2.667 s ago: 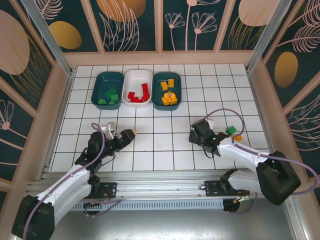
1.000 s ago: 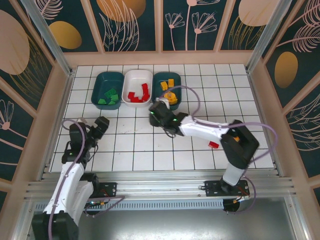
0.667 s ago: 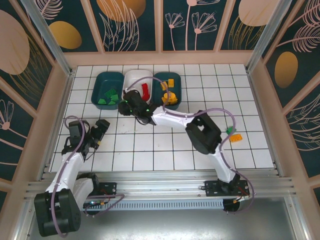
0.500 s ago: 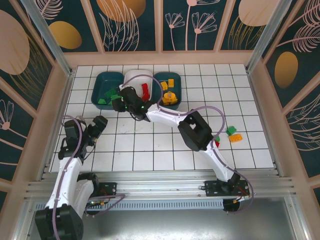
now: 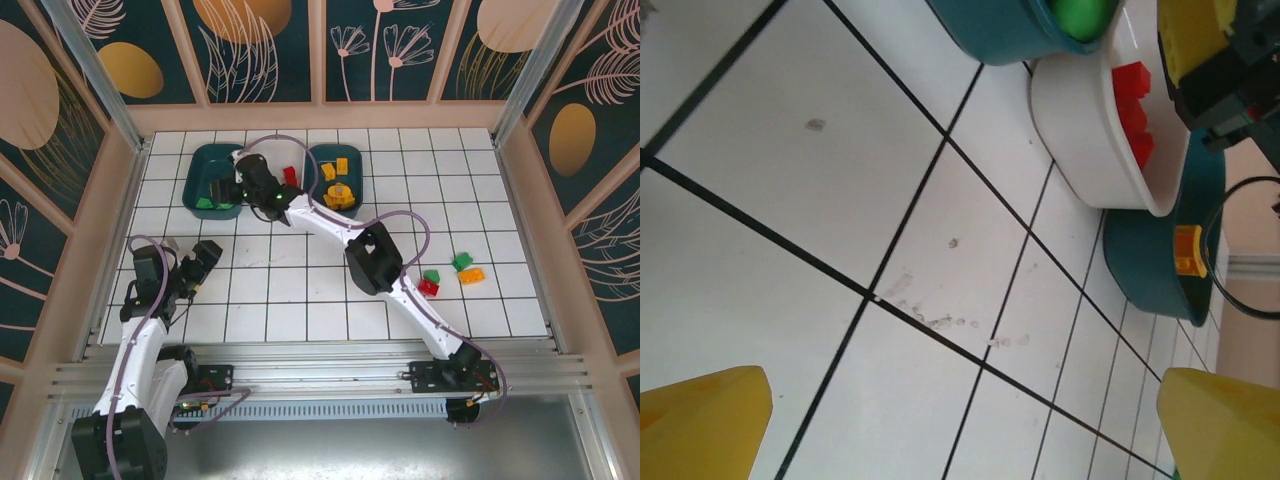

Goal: Sort the legos into containers by color

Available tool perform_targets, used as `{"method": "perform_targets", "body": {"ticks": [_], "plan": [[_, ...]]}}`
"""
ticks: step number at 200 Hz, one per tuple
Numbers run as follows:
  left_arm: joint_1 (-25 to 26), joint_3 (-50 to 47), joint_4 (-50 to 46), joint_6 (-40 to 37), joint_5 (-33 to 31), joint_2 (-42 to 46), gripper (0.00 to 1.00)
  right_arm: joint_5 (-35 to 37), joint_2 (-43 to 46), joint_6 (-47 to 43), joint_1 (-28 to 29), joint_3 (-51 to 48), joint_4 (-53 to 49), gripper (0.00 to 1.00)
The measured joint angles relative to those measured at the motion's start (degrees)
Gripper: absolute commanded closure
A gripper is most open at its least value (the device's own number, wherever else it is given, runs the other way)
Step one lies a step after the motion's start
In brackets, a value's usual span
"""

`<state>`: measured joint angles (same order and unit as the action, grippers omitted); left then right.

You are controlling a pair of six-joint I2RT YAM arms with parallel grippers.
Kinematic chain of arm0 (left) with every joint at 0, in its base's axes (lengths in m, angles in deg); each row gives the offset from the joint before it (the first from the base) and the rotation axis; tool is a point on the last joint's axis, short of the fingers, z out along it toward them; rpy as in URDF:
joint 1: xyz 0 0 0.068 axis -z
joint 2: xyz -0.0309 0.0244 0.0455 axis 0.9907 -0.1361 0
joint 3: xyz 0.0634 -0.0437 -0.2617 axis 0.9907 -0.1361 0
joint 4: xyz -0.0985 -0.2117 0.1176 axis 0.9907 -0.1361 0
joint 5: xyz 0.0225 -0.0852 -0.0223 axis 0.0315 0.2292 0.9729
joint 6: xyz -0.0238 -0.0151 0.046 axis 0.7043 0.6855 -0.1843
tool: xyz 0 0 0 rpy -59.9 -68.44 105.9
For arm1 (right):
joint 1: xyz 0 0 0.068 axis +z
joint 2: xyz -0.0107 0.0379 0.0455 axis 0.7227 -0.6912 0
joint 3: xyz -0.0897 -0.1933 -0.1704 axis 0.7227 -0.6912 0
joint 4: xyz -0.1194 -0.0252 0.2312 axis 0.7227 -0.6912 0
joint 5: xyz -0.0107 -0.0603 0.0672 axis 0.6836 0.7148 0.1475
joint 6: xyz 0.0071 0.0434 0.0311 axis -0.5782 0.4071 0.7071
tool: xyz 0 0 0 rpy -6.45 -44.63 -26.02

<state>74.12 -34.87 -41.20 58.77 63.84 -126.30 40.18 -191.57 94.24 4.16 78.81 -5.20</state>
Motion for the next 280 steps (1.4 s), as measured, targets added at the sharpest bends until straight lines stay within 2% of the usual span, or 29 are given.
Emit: {"method": "perform_targets", "body": {"ticks": [24, 50, 76, 104, 131, 158, 184, 196, 216, 229, 248, 280], "plan": [[0.00, 0.00, 0.57, -0.09, 1.62, 0.46, 0.01, 0.04, 0.79, -0.20, -0.85, -1.01, -0.44, 0.36], [-0.11, -0.24, 2.16, 0.20, 3.61, 2.25, 0.02, 1.88, 8.22, -0.96, -0.50, -11.93, -0.04, 0.37], [-0.09, -4.81, 9.35, 3.80, 7.04, 6.14, 0.02, 8.72, 24.41, -0.02, 0.85, -32.46, 1.40, 0.35], [2.03, -12.17, 14.43, 8.37, 7.48, 12.00, 0.02, 20.04, 49.31, 5.84, 1.86, -59.47, 1.57, 0.28], [9.53, -16.63, 18.93, 12.11, 5.42, 16.11, 0.02, 31.41, 69.16, 17.29, -0.04, -80.11, -5.33, 0.22], [18.47, -18.47, 24.90, 14.47, 1.62, 13.84, 0.01, 35.76, 79.19, 27.91, -3.80, -95.71, -16.39, 0.19], [32.33, -17.73, 31.52, 14.67, -4.42, 3.69, 0.01, 35.60, 87.73, 33.92, -8.52, -105.07, -24.96, 0.15], [39.54, -15.67, 34.07, 14.32, -6.64, -3.76, 0.02, 35.26, 91.27, 35.34, -10.25, -106.81, -26.93, 0.14], [47.87, -11.17, 39.82, 14.03, -8.81, -15.56, 0.02, 34.03, 94.49, 36.35, -13.44, -107.95, -27.87, 0.13], [50.99, -8.87, 43.74, 13.97, -9.66, -21.27, 0.02, 32.89, 94.75, 36.13, -15.91, -108.74, -27.74, 0.14], [53.00, -6.91, 47.93, 13.99, -10.45, -26.67, 0.02, 30.27, 94.18, 34.62, -20.04, -110.88, -26.45, 0.16], [53.42, -6.21, 49.70, 13.94, -11.13, -28.76, 0.01, 26.27, 92.02, 30.58, -24.33, -112.45, -23.80, 0.22]]}}
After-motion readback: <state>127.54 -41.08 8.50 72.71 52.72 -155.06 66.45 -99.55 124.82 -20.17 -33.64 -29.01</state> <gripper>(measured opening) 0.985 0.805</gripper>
